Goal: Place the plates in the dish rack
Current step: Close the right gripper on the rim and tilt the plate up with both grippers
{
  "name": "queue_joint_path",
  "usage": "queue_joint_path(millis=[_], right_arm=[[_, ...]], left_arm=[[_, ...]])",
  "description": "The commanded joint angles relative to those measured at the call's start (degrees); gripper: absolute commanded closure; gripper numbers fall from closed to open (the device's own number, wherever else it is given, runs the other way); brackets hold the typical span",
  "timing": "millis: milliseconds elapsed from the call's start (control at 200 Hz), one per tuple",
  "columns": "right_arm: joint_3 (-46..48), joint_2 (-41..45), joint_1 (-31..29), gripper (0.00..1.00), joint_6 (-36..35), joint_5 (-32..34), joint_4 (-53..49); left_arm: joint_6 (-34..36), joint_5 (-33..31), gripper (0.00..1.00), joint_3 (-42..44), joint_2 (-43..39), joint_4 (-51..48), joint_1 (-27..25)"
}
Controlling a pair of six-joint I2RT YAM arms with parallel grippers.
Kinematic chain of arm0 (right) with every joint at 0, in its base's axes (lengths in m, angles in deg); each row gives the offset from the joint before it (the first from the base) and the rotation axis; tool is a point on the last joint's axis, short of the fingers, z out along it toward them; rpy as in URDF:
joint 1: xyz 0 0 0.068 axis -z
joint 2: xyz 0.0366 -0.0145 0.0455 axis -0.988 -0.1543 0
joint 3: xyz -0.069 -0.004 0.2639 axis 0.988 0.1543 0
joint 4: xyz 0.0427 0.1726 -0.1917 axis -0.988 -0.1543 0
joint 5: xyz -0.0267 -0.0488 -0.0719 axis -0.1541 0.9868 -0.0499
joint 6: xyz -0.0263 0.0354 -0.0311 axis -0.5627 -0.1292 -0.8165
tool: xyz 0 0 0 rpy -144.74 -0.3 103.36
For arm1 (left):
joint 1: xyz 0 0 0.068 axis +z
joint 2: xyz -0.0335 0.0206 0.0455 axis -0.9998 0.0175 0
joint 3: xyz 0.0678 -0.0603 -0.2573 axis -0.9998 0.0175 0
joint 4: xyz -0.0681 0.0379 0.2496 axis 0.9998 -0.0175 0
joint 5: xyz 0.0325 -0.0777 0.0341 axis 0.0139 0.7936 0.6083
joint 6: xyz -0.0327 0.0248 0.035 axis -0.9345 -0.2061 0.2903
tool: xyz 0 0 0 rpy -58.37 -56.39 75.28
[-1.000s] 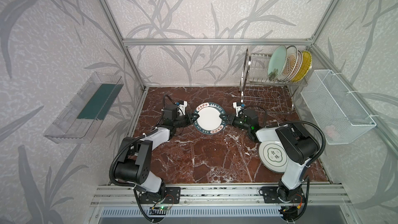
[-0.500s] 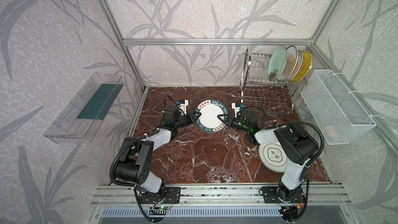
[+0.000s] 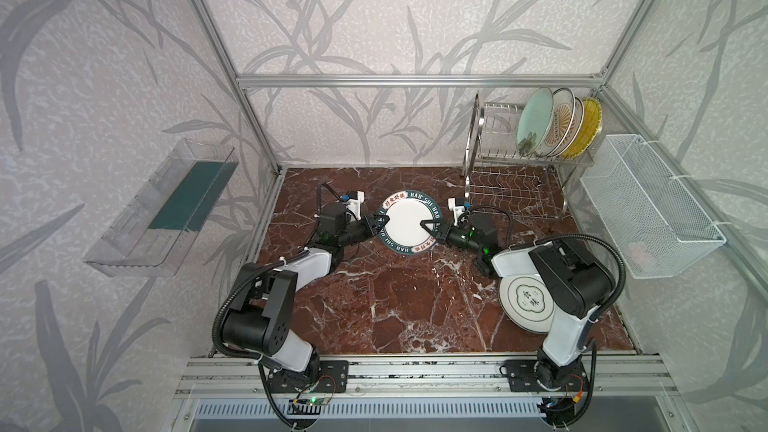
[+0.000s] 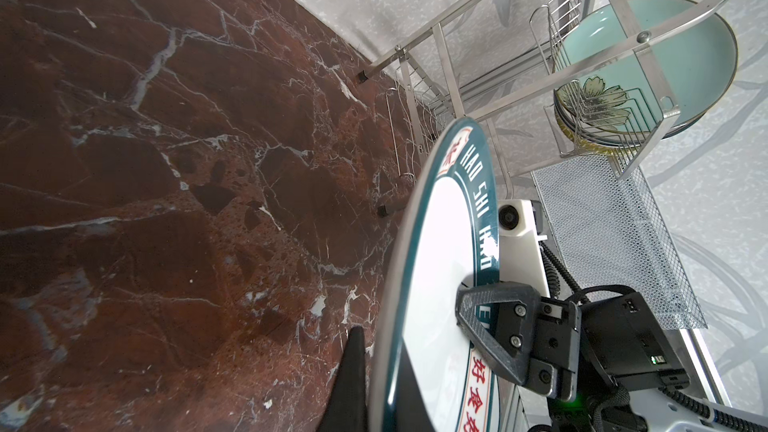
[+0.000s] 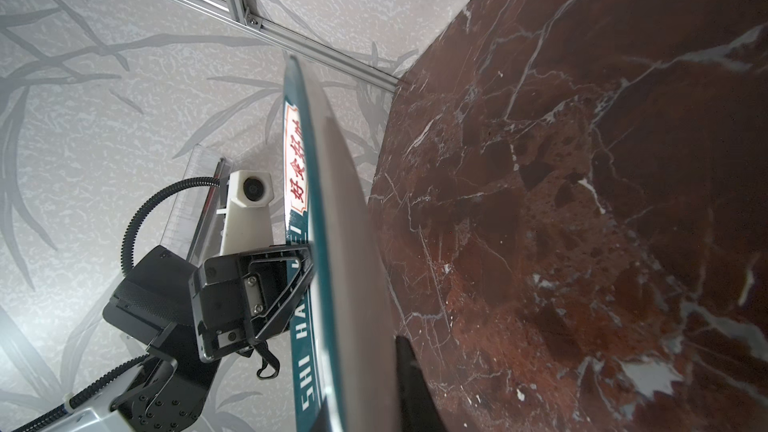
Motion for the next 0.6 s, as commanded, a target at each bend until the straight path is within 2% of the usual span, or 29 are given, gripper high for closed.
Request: queue_joint_path(millis=[0, 175, 370, 480, 595], right_arm=[[-0.4, 1.3, -0.3, 0.99, -2.6, -0.4, 1.8], [-0.4, 1.5, -0.3, 1.00, -2.9, -0.4, 1.5], [-0.5, 2.4, 0.2, 1.00, -3.7, -0.2, 0.4], [-0.4, 3.5, 0.7, 1.00, -4.8, 0.0, -1.3], [-0.4, 4.7, 1.2, 1.00, -5.9, 0.3, -2.8]], left_arm=[[-0.7, 0.8, 1.00, -0.1, 0.3, 3.1, -0.6], [-0.9, 0.6, 0.99, -0.2, 0.2, 2.8, -0.6], [-0.2, -0.4, 0.76, 0.0, -0.7, 1.3, -0.6], [0.8, -1.2, 0.68, -0.2, -1.8, -0.7, -0.6], [2.4, -2.1, 0.64, -0.4, -3.2, -3.6, -0.6]])
